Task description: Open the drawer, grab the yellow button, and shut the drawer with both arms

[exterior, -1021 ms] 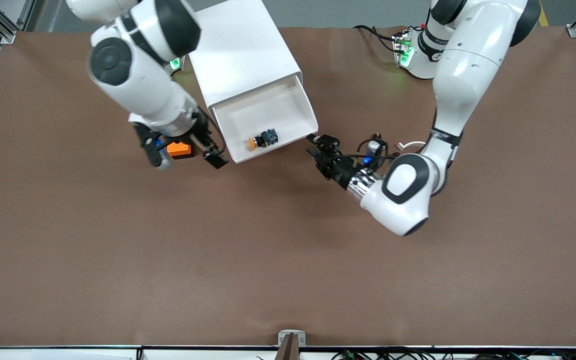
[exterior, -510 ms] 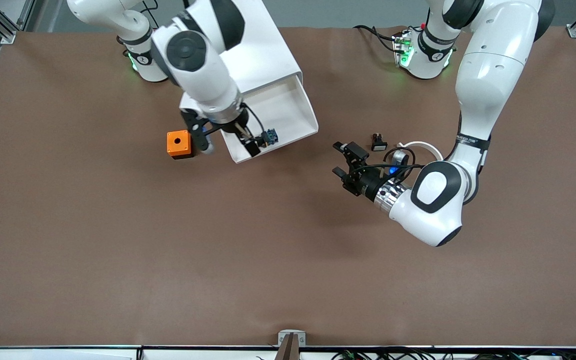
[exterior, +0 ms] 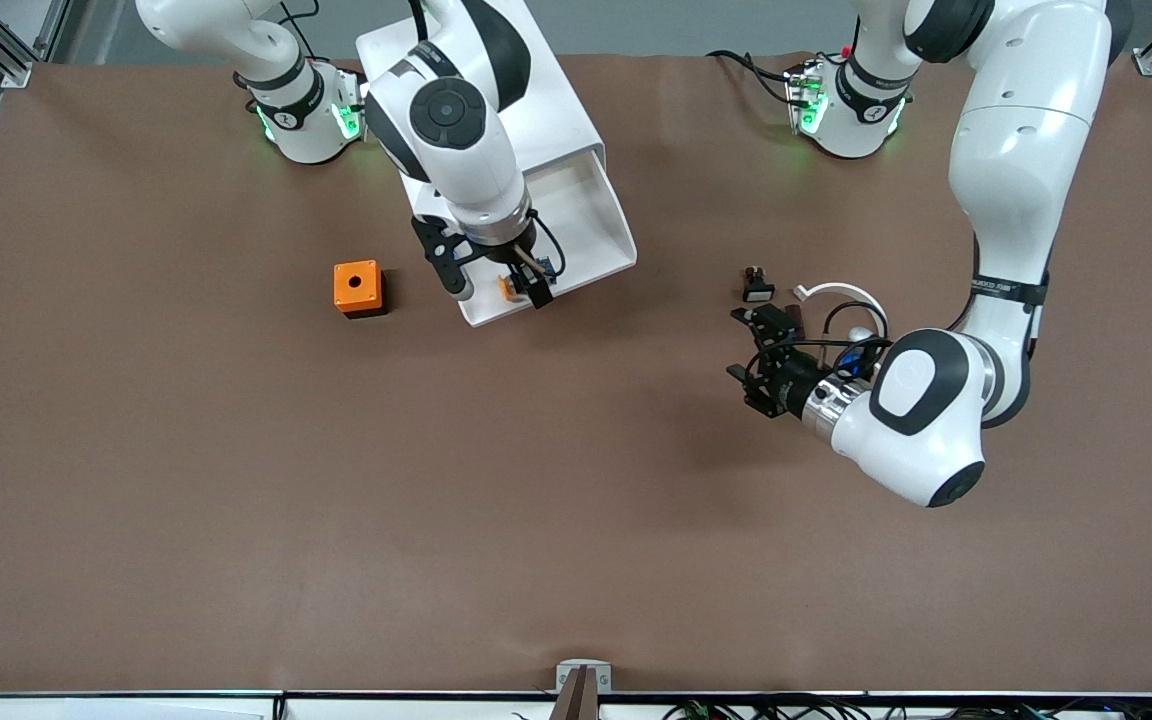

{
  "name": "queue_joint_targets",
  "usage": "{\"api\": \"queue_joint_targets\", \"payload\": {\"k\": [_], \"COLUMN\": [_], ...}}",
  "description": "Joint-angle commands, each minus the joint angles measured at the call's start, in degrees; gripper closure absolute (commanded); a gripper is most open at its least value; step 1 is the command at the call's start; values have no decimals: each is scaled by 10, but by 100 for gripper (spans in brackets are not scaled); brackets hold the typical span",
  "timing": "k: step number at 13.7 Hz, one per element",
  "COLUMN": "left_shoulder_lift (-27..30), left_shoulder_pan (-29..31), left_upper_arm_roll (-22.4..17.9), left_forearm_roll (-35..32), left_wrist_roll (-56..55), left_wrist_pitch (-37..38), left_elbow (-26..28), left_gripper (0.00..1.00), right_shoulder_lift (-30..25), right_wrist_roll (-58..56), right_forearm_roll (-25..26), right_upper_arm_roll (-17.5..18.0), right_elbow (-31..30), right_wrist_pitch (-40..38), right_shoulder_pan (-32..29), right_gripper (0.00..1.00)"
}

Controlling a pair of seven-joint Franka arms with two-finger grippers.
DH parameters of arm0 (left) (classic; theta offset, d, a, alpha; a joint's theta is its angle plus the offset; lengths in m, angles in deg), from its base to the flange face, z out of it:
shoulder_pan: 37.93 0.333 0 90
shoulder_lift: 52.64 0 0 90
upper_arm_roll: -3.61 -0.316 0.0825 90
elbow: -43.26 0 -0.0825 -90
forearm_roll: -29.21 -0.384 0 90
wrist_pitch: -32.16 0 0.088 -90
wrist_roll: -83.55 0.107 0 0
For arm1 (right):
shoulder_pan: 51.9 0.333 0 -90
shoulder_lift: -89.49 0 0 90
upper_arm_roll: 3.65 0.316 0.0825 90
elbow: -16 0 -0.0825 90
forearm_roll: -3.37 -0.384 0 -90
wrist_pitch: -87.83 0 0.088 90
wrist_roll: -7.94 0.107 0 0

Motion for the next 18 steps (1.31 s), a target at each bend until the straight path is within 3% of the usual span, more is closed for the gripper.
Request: {"api": "queue_joint_targets", "payload": {"k": [1, 3, 7, 11, 13, 15, 18], "left_shoulder_lift": [22, 24, 40, 42, 42, 42, 42], "left_shoulder_pan": [-3, -3, -12, -26, -42, -60, -89], "left_upper_arm_roll": [1, 1, 1, 6, 3, 7, 6], "left_forearm_roll": [-53, -68, -103, -145, -158, -199, -255], "left_wrist_roll": [56, 129, 227, 323, 342, 360, 477], "left_wrist_pitch": [5, 5, 3, -4, -29, -67, -111], "left_elbow": [4, 4, 4, -14, -15, -15, -15], "left_gripper": [1, 1, 1, 1, 1, 1, 1], "right_shoulder_lift": [-6, -7, -9, -10, -9, -9, -10], "right_wrist_roll": [9, 6, 4, -25, -45, -91, -218], "right_forearm_roll": [8, 7, 7, 6, -1, -11, -13], "right_upper_arm_roll": [-5, -6, -6, -8, -6, -7, -8], "right_elbow": [-2, 0, 1, 17, 48, 74, 108], "right_wrist_pitch": [2, 1, 1, -13, -43, -81, -122], "right_shoulder_pan": [4, 0, -2, -4, -22, -36, -82], "right_gripper": [29, 42, 54, 86, 94, 97, 98]}}
